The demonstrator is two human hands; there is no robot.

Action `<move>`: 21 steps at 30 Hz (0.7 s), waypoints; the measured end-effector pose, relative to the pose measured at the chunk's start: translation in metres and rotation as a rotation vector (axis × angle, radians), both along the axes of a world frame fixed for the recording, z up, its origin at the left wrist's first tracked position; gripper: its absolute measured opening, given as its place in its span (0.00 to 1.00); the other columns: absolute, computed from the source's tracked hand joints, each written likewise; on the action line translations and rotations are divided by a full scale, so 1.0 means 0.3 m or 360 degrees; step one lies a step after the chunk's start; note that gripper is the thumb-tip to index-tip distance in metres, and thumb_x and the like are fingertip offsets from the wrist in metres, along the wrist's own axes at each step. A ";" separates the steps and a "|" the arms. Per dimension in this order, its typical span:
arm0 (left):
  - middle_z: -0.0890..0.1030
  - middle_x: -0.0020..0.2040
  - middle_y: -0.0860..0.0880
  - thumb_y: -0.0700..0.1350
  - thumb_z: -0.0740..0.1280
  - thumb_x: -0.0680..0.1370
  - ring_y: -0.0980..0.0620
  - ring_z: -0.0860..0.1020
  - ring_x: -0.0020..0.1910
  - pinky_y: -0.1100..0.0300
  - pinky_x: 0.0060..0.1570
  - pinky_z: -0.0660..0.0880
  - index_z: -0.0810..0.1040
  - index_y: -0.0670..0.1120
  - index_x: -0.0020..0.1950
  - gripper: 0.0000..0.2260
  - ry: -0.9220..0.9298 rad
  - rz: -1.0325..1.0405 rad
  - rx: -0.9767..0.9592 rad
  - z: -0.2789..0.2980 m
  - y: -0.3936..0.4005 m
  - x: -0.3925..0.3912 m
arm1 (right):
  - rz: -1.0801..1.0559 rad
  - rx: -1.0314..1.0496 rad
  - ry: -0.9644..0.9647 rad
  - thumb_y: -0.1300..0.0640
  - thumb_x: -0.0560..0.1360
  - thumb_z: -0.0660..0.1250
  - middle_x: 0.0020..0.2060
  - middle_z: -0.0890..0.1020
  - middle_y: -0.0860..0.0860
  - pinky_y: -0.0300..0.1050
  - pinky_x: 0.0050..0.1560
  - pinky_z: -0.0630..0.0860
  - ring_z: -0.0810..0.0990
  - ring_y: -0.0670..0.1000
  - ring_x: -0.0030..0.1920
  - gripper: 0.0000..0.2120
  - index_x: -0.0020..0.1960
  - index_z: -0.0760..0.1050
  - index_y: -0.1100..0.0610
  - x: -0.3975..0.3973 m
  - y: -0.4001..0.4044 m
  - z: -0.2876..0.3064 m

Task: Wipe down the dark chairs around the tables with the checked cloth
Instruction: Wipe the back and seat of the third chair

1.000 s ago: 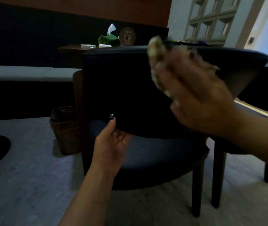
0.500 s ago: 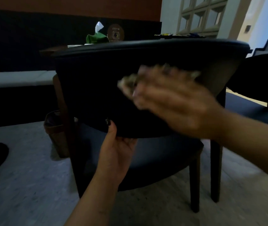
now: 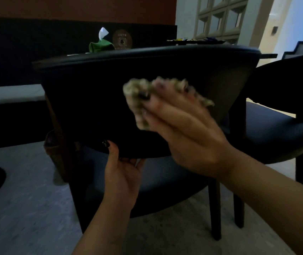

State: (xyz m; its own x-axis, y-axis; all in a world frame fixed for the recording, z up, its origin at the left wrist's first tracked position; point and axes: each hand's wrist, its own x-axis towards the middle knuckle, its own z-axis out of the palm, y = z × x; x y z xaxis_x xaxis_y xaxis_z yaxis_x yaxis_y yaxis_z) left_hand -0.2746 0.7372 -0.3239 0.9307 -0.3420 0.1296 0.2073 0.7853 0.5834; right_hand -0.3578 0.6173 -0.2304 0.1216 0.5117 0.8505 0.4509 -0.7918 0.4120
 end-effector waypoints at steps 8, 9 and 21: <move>0.79 0.64 0.49 0.63 0.74 0.66 0.47 0.77 0.64 0.48 0.66 0.69 0.73 0.51 0.70 0.36 0.0013 -0.0144 0.0063 -0.002 -0.088 -0.087 | -0.0245 0.0228 -0.0185 0.66 0.80 0.58 0.69 0.68 0.62 0.59 0.73 0.59 0.64 0.64 0.69 0.17 0.68 0.69 0.66 0.083 -0.001 -0.010; 0.81 0.62 0.49 0.62 0.69 0.69 0.47 0.77 0.64 0.49 0.66 0.68 0.73 0.50 0.71 0.32 0.0067 -0.0111 0.0076 0.001 -0.105 -0.097 | -0.0267 0.0305 -0.0203 0.67 0.79 0.58 0.69 0.67 0.62 0.60 0.73 0.58 0.62 0.65 0.70 0.18 0.69 0.66 0.66 0.078 -0.022 -0.012; 0.80 0.64 0.47 0.63 0.59 0.73 0.46 0.75 0.66 0.42 0.70 0.63 0.73 0.49 0.71 0.30 0.0057 0.0041 0.0278 0.010 -0.126 -0.106 | -0.0156 0.0930 -0.0339 0.65 0.82 0.50 0.68 0.63 0.63 0.59 0.74 0.52 0.49 0.57 0.76 0.17 0.68 0.60 0.72 0.123 0.039 -0.104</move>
State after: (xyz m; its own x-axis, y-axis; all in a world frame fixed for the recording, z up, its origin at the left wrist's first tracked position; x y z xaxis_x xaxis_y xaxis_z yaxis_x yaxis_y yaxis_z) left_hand -0.3065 0.6993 -0.3209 0.9424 -0.3324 0.0371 0.2114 0.6780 0.7040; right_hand -0.3209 0.6289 -0.2615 -0.0583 -0.0498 0.9971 0.3206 -0.9468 -0.0286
